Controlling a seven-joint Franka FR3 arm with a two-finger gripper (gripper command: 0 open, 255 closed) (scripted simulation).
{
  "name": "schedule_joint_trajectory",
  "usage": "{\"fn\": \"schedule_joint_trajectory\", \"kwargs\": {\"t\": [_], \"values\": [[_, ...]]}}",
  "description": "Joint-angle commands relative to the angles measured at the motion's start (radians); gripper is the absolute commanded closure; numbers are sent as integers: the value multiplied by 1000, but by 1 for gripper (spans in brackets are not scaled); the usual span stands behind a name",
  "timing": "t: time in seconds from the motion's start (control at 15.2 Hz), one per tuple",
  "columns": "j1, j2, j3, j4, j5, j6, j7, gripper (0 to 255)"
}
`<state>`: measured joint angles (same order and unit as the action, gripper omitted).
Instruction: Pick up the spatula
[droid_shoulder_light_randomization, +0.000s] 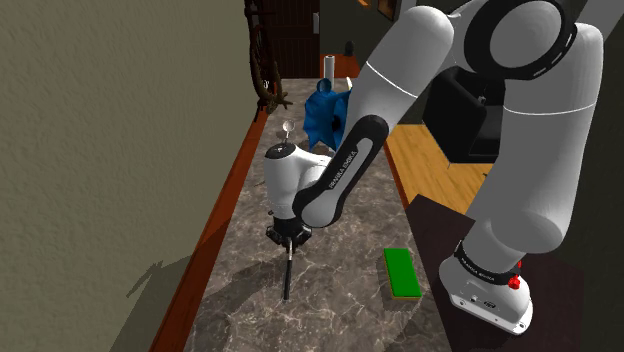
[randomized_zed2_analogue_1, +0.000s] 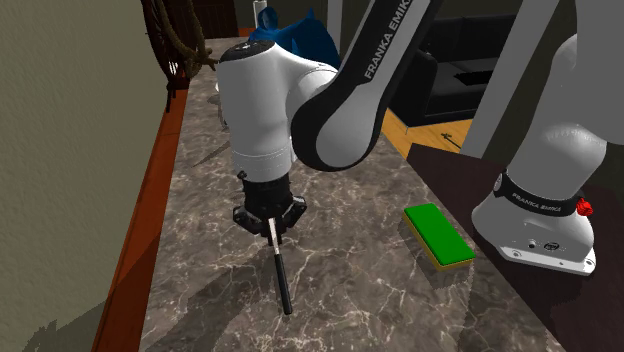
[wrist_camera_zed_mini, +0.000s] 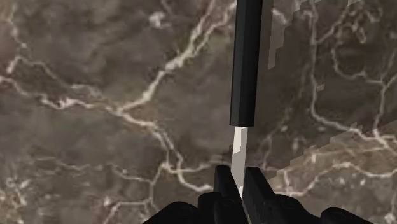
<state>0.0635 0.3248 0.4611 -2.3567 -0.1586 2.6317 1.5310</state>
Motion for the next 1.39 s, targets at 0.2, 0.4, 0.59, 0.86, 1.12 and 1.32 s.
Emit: {"fn": "schedule_joint_trajectory", "kwargs": {"t": [0.2, 0.4, 0.59, 0.86, 1.12, 1.32], "values": [[1, 0, 0, 0, 0, 0, 1, 255], [-15, -40, 21, -2, 32, -34, -20, 255], [-29, -80, 40, -3, 65, -70, -41, 255], [-44, -132, 60, 1, 108, -119, -69, 255], [-54, -183, 74, 8, 148, -171, -95, 255], [-56, -197, 77, 11, 159, -186, -102, 255]]}}
